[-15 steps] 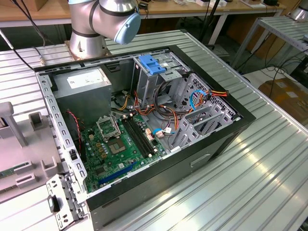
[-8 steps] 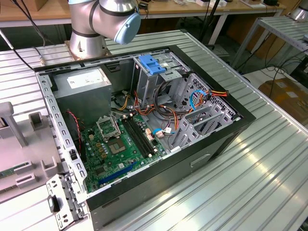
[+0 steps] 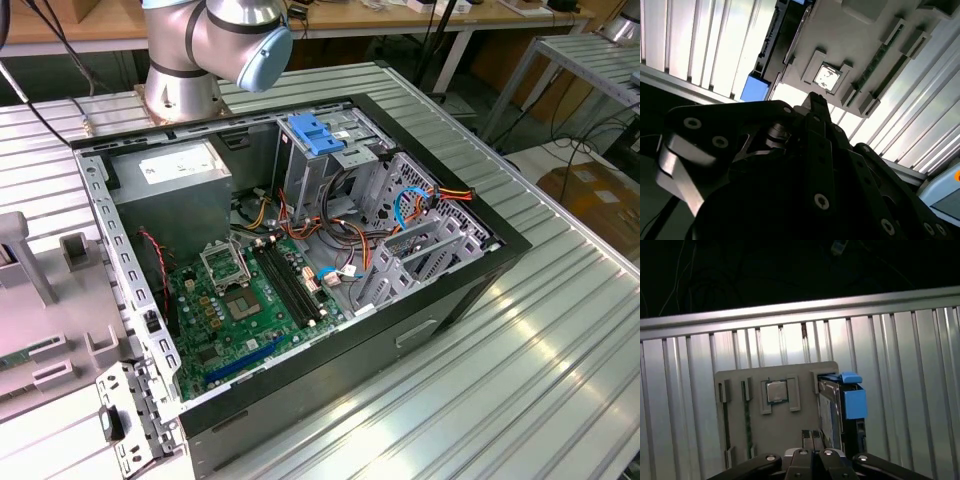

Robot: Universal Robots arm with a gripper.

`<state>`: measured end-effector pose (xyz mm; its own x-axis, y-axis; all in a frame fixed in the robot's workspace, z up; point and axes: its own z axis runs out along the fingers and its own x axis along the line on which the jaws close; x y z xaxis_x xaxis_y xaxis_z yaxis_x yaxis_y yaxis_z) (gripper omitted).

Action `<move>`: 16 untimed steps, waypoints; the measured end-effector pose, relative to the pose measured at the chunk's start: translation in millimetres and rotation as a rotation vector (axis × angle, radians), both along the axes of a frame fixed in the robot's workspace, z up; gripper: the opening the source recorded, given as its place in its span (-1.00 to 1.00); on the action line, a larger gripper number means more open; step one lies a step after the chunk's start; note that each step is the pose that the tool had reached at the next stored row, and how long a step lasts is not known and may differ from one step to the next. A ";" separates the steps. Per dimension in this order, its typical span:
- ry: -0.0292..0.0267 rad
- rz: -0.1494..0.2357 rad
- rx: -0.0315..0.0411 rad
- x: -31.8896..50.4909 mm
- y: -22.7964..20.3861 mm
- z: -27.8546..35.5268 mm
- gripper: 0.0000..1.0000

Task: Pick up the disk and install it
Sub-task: 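Pick up the disk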

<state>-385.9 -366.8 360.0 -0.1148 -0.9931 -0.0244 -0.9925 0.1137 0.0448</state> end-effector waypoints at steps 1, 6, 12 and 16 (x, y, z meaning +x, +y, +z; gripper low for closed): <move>0.0000 0.010 0.0000 0.0 0.0 0.0 -0.79; 0.0000 0.074 0.0000 0.0 0.0 0.0 -0.79; 0.0000 0.167 0.0000 0.0 0.0 -0.1 -0.79; 0.0000 0.204 0.0000 0.0 0.0 -0.1 -0.79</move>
